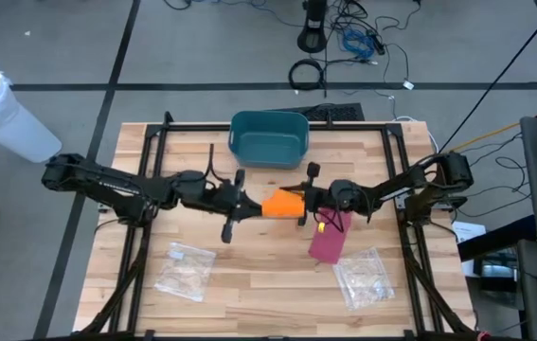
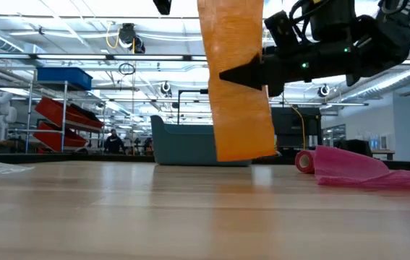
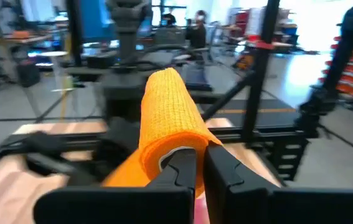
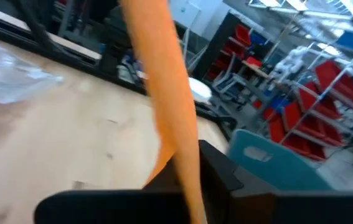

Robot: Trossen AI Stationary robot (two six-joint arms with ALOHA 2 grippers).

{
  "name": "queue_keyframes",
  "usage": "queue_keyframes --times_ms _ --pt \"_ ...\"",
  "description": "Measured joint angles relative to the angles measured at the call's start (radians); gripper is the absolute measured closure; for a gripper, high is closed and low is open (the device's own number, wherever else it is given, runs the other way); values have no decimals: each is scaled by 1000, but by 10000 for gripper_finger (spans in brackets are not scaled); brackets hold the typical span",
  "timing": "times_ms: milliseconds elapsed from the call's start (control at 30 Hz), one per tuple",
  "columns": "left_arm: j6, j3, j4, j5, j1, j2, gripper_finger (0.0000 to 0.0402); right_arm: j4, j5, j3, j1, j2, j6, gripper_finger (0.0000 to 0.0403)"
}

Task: Roll bandage
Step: Roll the orange bandage

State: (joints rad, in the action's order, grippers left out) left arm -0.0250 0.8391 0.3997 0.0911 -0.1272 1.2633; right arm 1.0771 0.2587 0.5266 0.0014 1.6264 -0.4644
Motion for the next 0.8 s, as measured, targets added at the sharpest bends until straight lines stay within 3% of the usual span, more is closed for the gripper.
queue_keyframes --times_ms 367,567,800 --pt "-49 0 -115 50 -74 19 394 12 -6 0 -41 -140 -206 403" --pt "-48 0 -126 51 -82 89 394 -22 -115 4 -34 -244 -266 403" --pt "-73 0 -115 51 -79 182 394 -112 -126 22 20 -326 -372 403"
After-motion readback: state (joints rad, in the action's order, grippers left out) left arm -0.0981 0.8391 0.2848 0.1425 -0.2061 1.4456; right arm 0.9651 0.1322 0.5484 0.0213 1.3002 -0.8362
